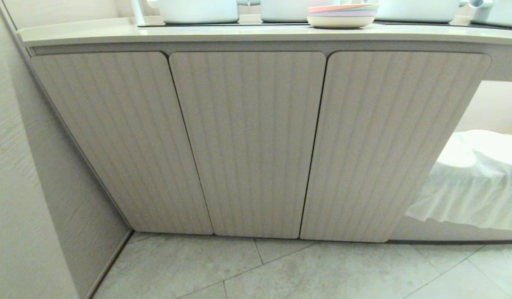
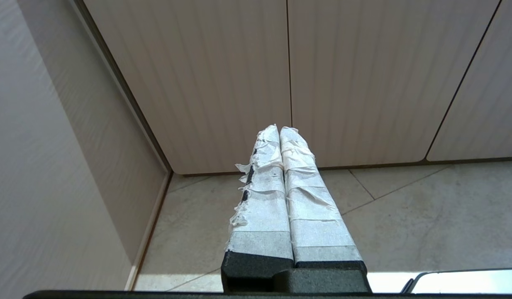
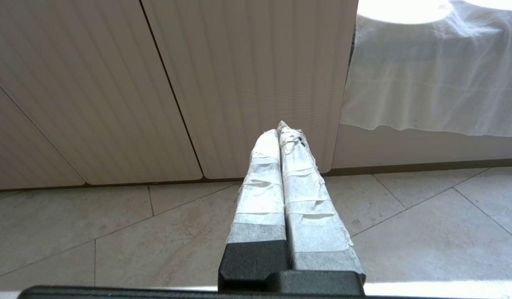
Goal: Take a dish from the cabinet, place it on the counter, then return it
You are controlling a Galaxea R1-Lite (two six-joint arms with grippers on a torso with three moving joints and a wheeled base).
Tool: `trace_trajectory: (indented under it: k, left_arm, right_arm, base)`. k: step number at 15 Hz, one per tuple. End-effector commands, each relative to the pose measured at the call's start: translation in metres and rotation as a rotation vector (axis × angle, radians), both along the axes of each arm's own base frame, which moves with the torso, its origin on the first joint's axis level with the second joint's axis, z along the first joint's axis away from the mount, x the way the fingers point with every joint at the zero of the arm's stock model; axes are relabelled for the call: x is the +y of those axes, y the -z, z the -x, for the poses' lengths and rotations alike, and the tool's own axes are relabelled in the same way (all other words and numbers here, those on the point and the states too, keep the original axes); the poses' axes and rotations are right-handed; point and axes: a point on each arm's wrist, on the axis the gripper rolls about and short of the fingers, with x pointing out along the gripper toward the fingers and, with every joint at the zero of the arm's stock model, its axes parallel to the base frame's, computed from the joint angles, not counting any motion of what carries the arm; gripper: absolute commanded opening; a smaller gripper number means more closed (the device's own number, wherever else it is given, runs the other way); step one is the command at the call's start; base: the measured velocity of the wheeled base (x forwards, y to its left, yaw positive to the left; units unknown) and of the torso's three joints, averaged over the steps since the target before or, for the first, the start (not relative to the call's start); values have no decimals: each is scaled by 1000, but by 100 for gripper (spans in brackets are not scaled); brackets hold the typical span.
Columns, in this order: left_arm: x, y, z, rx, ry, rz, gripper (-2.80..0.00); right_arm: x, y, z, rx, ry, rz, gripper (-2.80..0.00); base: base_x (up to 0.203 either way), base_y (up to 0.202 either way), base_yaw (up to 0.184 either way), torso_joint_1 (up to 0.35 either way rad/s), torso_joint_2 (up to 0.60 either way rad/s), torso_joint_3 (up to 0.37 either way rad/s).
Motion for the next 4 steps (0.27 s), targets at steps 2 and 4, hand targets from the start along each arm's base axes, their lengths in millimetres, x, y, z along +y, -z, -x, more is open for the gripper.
trace_trajectory:
  k: [2,4]
  left_arm:
    - [0,0,0,2,-1,0,-280]
    - [0,0,0,1,-1,0,-280]
  right_arm:
    - [0,0,0,0,0,0,-280]
    - [0,0,0,0,0,0,-280]
  base:
    - [0,0,0,0,0,0]
    - [0,0,0,0,0,0]
